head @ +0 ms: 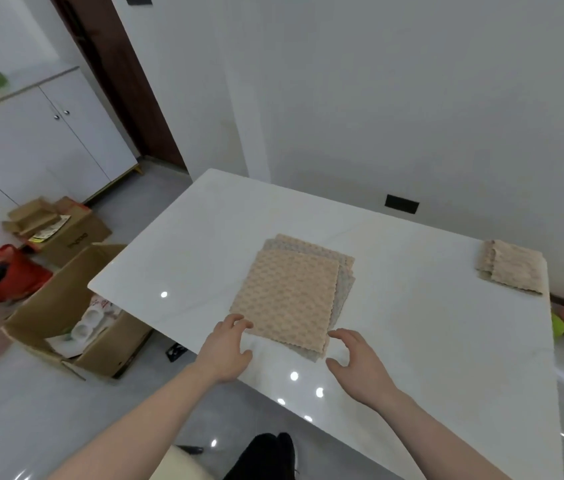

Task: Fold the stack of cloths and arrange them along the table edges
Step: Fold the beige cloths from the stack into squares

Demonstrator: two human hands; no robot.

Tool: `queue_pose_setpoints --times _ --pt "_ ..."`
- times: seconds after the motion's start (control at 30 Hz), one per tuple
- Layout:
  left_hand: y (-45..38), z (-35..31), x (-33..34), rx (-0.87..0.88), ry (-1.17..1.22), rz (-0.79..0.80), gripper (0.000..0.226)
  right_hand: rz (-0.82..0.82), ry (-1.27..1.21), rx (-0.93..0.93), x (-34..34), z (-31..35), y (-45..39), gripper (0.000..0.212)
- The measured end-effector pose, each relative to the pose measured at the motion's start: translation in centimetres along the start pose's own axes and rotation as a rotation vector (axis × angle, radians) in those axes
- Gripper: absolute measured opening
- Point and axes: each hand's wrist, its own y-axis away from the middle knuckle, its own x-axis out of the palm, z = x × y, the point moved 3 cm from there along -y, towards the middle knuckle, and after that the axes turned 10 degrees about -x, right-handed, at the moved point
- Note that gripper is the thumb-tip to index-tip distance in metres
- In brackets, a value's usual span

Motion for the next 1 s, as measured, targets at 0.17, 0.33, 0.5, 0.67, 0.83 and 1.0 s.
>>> queue_pose_setpoints --times 0.17,0.33,0.5,0.67,0.83,1.0 --pt "-2.5 1.0 -1.1 0.119 0.002 -0.001 0.066 -0.035 0.021 0.025 2.9 0.2 -1.3 0.055" --pt "-8.6 3.3 0.2 0.311 -0.103 0.067 0.072 -0.119 0.073 0.083 6.8 -2.0 -5.2 0.053" --pt "-15.6 6.3 2.8 0.618 -0.124 0.025 0.066 -0.279 0.2 -0.029 11.4 -5.7 -10.2 0.052" --pt "-17.9 9.2 6.8 0.777 0.072 -0.203 0.043 -0.528 0.307 -0.15 15.1 -8.6 -10.9 0.041" --pt "-18.8 10.1 8.1 0.837 0.171 -0.317 0.017 -0.669 0.294 -0.214 15.9 -9.1 -11.0 0.022" --pt "-18.8 10.3 8.7 0.869 0.194 -0.344 0.012 -0.651 0.388 -0.241 16.9 -9.1 -10.5 0.032"
